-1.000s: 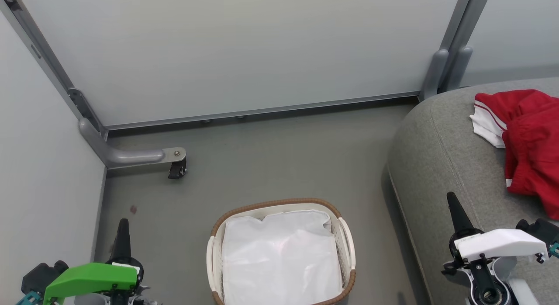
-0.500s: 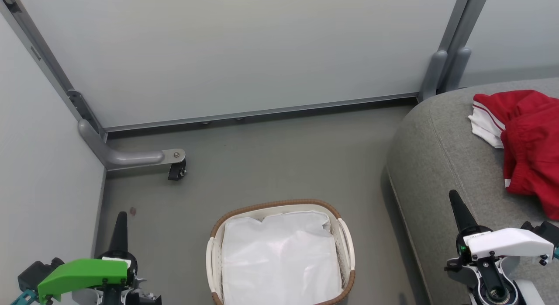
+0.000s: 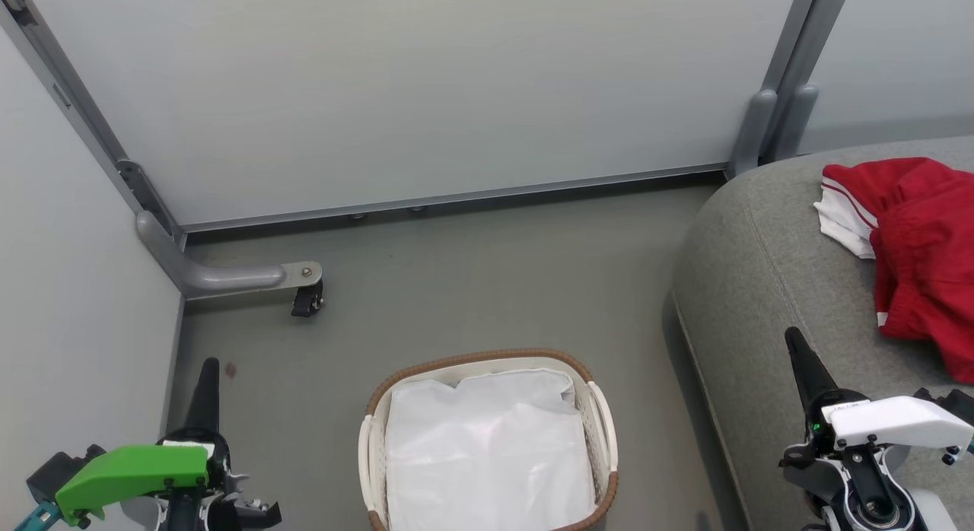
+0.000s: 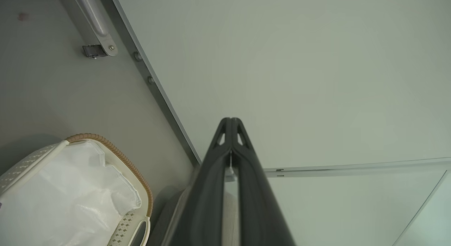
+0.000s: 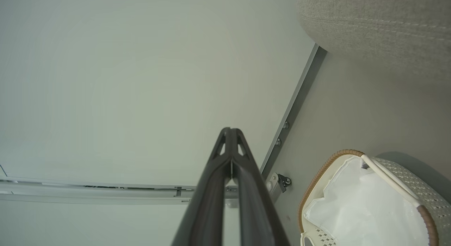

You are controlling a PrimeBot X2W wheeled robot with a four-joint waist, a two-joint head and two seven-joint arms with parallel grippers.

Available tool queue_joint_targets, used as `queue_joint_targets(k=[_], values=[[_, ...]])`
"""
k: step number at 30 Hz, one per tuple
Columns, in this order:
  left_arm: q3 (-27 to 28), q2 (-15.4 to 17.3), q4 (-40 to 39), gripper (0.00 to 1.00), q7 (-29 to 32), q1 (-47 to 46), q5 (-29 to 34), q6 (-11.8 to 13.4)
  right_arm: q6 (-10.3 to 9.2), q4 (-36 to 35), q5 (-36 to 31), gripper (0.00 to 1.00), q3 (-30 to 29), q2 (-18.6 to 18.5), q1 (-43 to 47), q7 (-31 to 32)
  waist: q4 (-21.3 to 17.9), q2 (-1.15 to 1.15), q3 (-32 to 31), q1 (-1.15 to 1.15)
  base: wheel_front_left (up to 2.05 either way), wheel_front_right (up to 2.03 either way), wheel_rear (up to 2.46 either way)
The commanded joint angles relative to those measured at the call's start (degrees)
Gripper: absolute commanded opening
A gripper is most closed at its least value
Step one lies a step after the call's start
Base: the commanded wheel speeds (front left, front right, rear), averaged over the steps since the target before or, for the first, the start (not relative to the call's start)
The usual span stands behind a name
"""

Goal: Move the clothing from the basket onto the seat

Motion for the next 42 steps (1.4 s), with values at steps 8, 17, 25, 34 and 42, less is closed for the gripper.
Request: queue_joint_targets(k=[8, 17, 25, 34, 42], values=[[0.6, 0.34, -0.84, 0.0, 1.2, -1.51, -4.1, -0.44, -0.01, -0.96, 4.28, 0.0, -0.63, -0.37, 0.58, 1.16, -0.09, 0.0, -0.15, 0.0, 0.0, 0.0, 0.0], [0.91, 0.35, -1.32, 0.0, 2.12, -1.64, -7.5, -0.55, -0.01, -1.42, 7.79, 0.0, -0.98, -0.39, 0.71, 2.14, -0.18, 0.0, -0.31, 0.0, 0.0, 0.0, 0.0], [1.14, 0.37, -1.63, 0.0, 3.03, -1.85, -10.41, -0.56, -0.01, -1.77, 10.8, 0.0, -1.31, -0.42, 0.82, 2.96, -0.26, 0.0, -0.44, 0.0, 0.0, 0.0, 0.0], [1.19, 0.37, -1.68, 0.0, 3.24, -1.8, -11.16, -0.58, -0.01, -1.88, 11.62, 0.0, -1.39, -0.41, 0.88, 3.21, -0.3, 0.0, -0.5, 0.0, 0.0, 0.0, 0.0], [1.19, 0.37, -1.68, 0.0, 3.23, -1.8, -11.16, -0.58, -0.01, -1.88, 11.62, 0.0, -1.39, -0.41, 0.88, 3.21, -0.3, 0.0, -0.5, 0.0, 0.0, 0.0, 0.0]])
